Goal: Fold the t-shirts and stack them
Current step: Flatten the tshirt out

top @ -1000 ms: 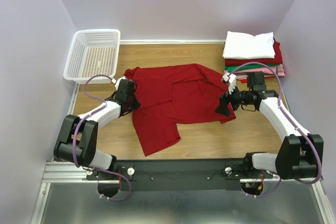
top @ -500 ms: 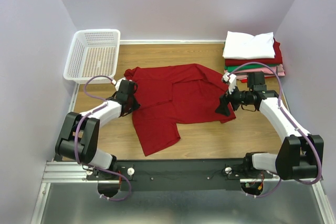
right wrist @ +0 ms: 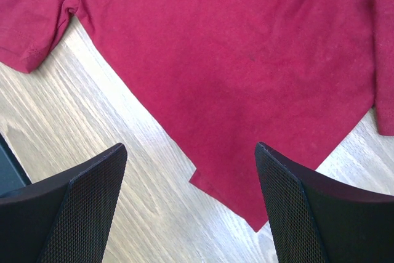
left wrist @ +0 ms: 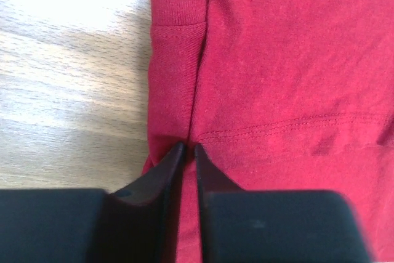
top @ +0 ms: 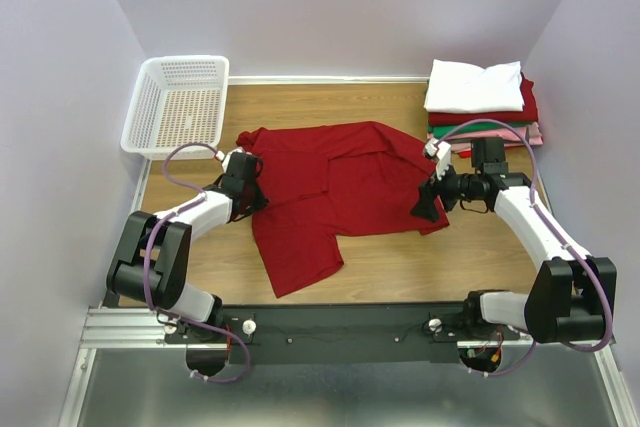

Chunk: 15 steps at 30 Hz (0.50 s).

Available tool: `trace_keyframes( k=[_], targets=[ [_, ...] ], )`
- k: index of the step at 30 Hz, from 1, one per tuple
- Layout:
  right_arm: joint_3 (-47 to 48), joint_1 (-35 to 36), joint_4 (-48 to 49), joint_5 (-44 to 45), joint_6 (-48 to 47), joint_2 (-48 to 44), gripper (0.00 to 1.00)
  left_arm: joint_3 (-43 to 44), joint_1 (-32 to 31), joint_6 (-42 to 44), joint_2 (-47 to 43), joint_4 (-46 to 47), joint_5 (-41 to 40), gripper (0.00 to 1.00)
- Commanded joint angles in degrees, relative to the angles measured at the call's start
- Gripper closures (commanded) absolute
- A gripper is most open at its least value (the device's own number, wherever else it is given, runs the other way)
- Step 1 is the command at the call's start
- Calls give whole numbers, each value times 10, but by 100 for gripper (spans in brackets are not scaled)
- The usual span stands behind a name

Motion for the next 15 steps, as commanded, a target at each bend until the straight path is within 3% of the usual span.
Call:
trace_keyframes(
  k=[1,6,15],
  targets=[
    [-7,-4,8,-18,2,-9,9,2,-3,10,5,3,11,84],
    [-8,-6,8,-19,2,-9,9,3,-3,12,-7,1,8,100],
    [-8,-6,8,-12,1,-7,9,16,-1,16,-69,-17,16,100]
  ],
)
